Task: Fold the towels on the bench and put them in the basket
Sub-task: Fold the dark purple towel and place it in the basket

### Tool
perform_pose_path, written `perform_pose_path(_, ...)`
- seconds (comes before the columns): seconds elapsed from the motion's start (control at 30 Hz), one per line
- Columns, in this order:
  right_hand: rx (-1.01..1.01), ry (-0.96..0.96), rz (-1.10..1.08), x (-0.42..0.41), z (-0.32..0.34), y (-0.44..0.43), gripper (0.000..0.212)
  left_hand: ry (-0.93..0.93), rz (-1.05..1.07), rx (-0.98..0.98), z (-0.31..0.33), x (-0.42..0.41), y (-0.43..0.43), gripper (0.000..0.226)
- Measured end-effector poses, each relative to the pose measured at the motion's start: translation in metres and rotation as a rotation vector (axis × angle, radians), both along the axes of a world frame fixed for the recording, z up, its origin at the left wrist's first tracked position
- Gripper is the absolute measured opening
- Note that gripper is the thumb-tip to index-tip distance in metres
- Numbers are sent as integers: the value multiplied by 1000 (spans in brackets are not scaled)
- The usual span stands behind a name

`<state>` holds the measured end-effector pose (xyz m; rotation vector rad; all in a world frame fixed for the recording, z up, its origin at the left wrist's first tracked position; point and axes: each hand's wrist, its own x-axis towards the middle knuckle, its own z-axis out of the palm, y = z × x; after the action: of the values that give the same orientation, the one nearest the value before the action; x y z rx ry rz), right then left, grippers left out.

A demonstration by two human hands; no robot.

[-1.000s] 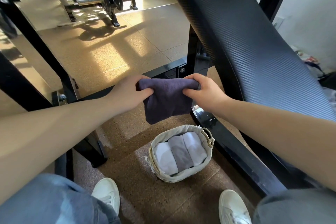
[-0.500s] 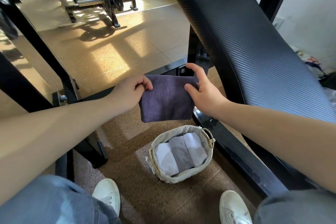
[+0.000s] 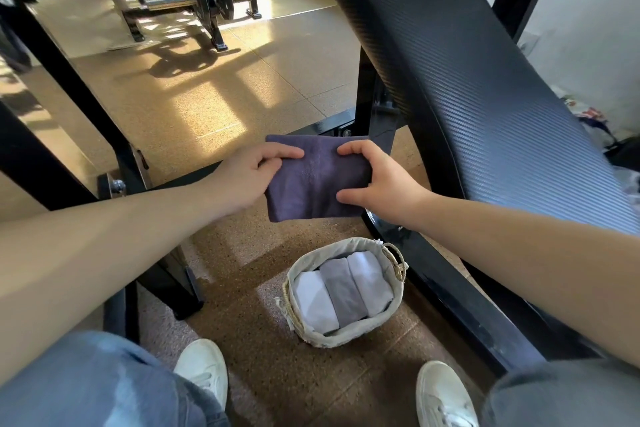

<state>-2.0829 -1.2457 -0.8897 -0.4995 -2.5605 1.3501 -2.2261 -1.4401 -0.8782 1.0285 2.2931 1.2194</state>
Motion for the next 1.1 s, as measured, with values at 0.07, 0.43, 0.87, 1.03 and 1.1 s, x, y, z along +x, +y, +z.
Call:
perform_pose_path(0.07, 22, 12, 0, -2, -1, 1, 69, 1, -22, -9, 0, 0, 0, 35)
perform_pose_path(0.43, 195, 38, 60, 5, 4, 1, 55, 222, -26, -178, 0, -1, -5, 70)
perform_pose_path(0.87, 530, 98, -45, -1, -1, 3, 44, 427, -50, -145, -1, -1, -5, 54)
perform_pose_path(1.03, 692, 118, -86, 3, 7, 6, 30, 439, 92, -233, 2, 4, -1, 84)
perform_pose_path(1.1, 669, 62, -71, 5, 8, 7, 26, 409, 107, -275, 2, 5, -2, 88)
